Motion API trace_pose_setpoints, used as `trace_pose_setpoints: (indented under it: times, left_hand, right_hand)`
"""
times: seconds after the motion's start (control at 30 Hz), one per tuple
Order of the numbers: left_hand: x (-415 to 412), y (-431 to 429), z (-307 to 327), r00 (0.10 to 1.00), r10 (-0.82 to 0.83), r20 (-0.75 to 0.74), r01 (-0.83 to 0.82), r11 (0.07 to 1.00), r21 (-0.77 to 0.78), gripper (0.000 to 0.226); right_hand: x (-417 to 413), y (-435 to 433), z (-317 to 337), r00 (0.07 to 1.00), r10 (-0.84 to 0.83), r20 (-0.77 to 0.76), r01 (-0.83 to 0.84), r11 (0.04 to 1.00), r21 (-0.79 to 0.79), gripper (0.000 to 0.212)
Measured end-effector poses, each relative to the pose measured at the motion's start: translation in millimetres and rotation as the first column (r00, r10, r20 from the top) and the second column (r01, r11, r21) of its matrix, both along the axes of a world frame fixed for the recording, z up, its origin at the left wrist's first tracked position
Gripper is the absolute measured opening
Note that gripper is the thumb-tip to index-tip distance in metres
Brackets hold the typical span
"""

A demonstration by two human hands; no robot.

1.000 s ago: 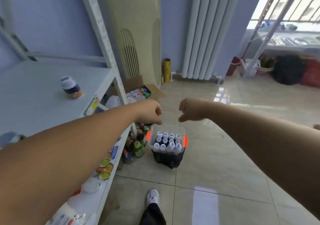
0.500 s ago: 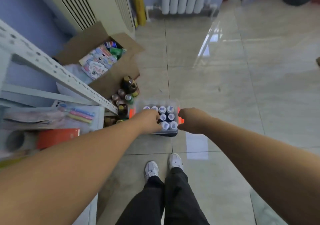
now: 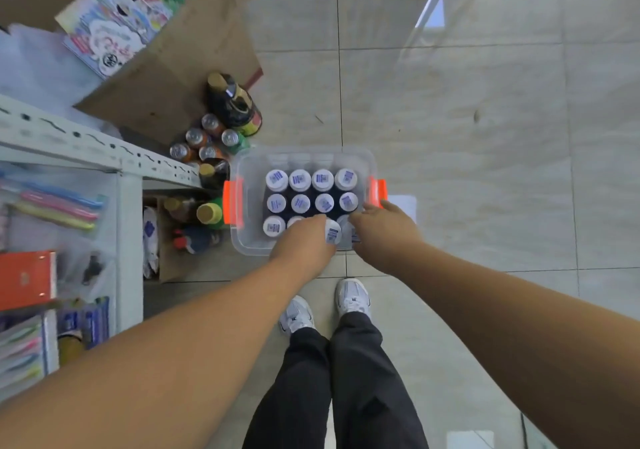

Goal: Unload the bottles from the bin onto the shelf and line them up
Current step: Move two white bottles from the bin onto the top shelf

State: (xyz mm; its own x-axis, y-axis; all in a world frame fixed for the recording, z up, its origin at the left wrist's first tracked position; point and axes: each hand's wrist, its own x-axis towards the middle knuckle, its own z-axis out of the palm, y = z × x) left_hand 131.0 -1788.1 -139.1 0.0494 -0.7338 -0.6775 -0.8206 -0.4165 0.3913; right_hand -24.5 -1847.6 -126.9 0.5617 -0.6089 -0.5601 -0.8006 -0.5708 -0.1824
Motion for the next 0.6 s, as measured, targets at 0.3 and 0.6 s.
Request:
trace_pose_setpoints:
  times: [0.3, 0.6]
  left_hand:
    - [3, 0, -31, 0.999, 0.010, -0.050, -0.018, 0.987, -0.162, 0.020]
    - [18, -21, 19, 0.982, 0.069, -0.178, -0.089, 0.990, -0.105, 0.015]
  right_hand:
    - [2, -6, -28, 0.995, 0.089, 0.036, -0.088, 0.996, -0.033, 0.023]
    - [10, -17, 20, 0.971, -0.200, 0.132, 0.165, 0.957, 0.239, 0.028]
